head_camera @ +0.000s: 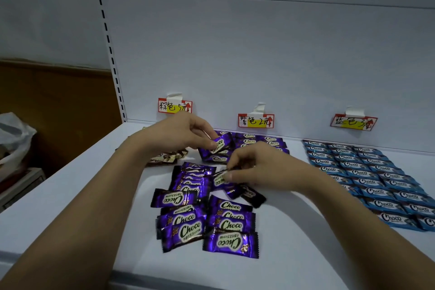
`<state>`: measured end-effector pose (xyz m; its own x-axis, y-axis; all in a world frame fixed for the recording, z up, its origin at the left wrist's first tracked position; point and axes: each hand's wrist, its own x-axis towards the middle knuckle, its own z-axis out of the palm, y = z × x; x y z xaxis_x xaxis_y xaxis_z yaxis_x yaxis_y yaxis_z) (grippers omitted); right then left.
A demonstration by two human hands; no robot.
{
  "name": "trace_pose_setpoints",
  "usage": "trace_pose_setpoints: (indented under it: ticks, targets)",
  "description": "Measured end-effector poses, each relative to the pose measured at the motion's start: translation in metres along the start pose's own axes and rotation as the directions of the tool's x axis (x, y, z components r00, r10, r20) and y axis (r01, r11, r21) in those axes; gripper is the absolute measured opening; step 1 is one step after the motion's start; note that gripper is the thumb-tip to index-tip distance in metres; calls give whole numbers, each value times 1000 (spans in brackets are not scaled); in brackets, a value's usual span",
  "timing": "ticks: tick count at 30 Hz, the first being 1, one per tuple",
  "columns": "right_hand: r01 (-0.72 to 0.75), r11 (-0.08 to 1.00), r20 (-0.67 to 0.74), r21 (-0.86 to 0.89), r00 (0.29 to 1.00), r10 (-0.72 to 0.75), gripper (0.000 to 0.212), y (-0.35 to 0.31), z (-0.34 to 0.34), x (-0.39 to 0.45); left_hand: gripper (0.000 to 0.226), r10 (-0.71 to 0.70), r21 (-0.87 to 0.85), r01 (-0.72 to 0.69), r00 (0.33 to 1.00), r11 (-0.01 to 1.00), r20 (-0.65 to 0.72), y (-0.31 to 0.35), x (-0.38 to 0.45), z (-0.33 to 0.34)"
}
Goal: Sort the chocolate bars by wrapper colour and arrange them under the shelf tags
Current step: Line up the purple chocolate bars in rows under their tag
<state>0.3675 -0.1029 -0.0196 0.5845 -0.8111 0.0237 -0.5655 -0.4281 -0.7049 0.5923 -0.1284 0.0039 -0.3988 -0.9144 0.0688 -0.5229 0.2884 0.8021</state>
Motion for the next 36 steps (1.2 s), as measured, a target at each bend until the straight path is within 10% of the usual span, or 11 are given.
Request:
trace_pose_setpoints:
  ticks: [8,25,36]
  targets:
    - [-179,867,-54,465,972,229,14,20,-58,-24,12,-10,2,10,990,1000,139,10,3,31]
    - [-311,820,-127,480,900,416,12,35,-69,-27,13,-80,102,32,855,994,513,21,-4,35]
    - [-284,953,-282,105,911,302,22,39,-67,-30,7,3,-38,-5,999,999,-49,4,1,7]
